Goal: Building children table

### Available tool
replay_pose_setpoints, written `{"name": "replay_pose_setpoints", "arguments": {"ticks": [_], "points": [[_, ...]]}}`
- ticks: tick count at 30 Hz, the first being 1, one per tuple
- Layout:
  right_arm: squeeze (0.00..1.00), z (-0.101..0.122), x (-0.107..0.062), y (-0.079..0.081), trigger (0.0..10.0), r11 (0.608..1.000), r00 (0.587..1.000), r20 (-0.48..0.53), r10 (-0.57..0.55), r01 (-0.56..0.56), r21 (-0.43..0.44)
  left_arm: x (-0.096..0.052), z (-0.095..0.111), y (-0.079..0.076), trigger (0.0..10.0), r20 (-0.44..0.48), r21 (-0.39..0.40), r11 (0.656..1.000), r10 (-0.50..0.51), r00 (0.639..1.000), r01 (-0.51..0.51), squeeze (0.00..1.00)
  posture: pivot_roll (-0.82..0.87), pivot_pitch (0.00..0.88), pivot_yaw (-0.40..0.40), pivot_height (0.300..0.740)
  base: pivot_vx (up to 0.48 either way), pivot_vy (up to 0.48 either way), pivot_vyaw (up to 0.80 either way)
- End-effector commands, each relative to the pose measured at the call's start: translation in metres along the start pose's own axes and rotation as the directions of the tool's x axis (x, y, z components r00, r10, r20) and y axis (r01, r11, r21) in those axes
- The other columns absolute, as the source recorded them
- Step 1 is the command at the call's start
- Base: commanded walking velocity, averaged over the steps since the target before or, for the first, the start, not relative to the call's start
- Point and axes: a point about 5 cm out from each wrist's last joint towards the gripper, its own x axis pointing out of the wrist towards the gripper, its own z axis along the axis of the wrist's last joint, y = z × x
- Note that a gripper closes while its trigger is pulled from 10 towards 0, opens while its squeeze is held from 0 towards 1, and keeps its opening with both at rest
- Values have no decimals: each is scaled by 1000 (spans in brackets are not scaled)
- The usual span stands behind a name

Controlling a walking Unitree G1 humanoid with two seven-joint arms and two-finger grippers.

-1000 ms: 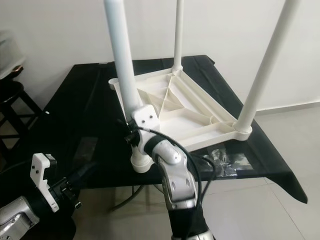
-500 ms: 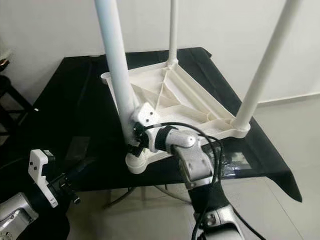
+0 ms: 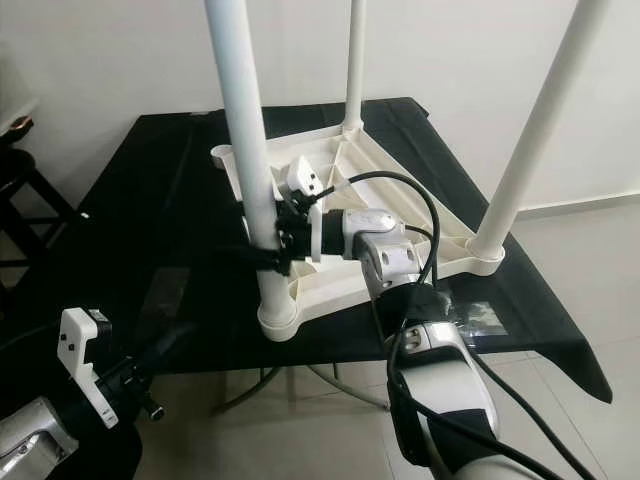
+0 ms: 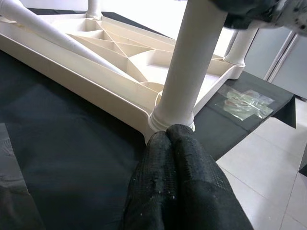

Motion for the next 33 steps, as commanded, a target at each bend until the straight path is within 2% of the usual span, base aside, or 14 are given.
{"name": "replay_pose_setpoints", "arguments": {"ticks": [1, 7, 13, 19, 20, 21, 22, 23, 24, 25, 27, 31, 32, 33], "points": [[0, 2, 0, 0, 0, 999, 999, -6, 41, -41, 8, -1, 0, -1, 10000, -9, -7, 1000, 1, 1000, -1, 0, 94, 116, 47, 740, 0, 0, 0], [0, -4, -5, -1, 0, 996, 996, -39, 85, -85, 7, -1, 0, -1, 10000, -11, -9, 1000, -2, 1000, 1, 0, 79, 121, 41, 740, 0, 0, 0], [0, -1, -10, 0, 0, 996, 1000, -23, 17, -19, -90, 1, 0, 1, 10000, -9, -10, 1000, -1, 1000, 0, 0, 54, 116, 49, 740, 0, 0, 0], [0, 2, -16, 1, 0, 954, 962, 45, -268, 272, -129, 1, -1, 3, 10000, -11, -13, 1000, 0, 1000, 0, 0, 19, 108, 41, 740, 0, 0, 0], [0, -5, -10, 4, 0, 902, 904, 54, -423, 426, -63, 1, -1, 4, 10000, -11, -13, 1000, -1, 1000, 1, 0, 12, 107, 44, 740, 0, 0, 0], [0, -25, -7, 7, 0, 697, 697, -24, -717, 717, 3, 1, -1, 6, 10000, -11, -13, 1000, -1, 1000, 1, 0, -6, 106, 52, 740, 0, 0, 0], [0, -39, -13, 13, 0, 473, 472, -101, -876, 881, 16, 1, -1, 7, 10000, -11, -13, 1000, -1, 1000, 1, 0, -6, 106, 52, 740, 0, 0, 0], [0, -39, -13, 13, 0, 473, 472, -101, -876, 881, 16, 1, -1, 7, 10000, -11, -13, 1000, -1, 1000, 1, 0, -6, 106, 52, 740, 0, 0, 0], [0, -48, -3, 31, 0, 423, 416, -113, -902, 905, -46, 2, -1, 8, 10000, -11, -12, 1000, -2, 1000, 2, 0, -9, 104, 60, 740, 0, 0, 0], [0, -48, -3, 31, 0, 423, 416, -113, -902, 905, -46, 2, -1, 8, 10000, -11, -12, 1000, -2, 1000, 2, 0, -9, 104, 60, 740, 0, 0, 0], [0, -55, 33, 57, 0, 569, 558, -119, -821, 818, -84, 3, -1, 10, 10000, -12, -10, 1000, -3, 1000, 3, 0, -14, 93, 65, 740, 0, 0, 0], [0, -54, 42, 56, 78, 621, 612, -110, -783, 778, -95, 5, -3, 11, 10000, -12, -13, 1000, -3, 1000, 2, 0, -24, 76, 63, 740, 0, 0, 0], [0, -55, 42, 55, 10000, 631, 619, -129, -775, 769, -102, 5, -3, 12, 10000, -12, -14, 1000, -2, 1000, 1, 0, -18, 73, 58, 740, 0, 0, 0], [0, -55, 42, 55, 10000, 631, 619, -129, -775, 769, -102, 5, -3, 12, 10000, -12, -14, 1000, -2, 1000, 1, 0, -18, 73, 58, 740, 0, 0, 0]]}}
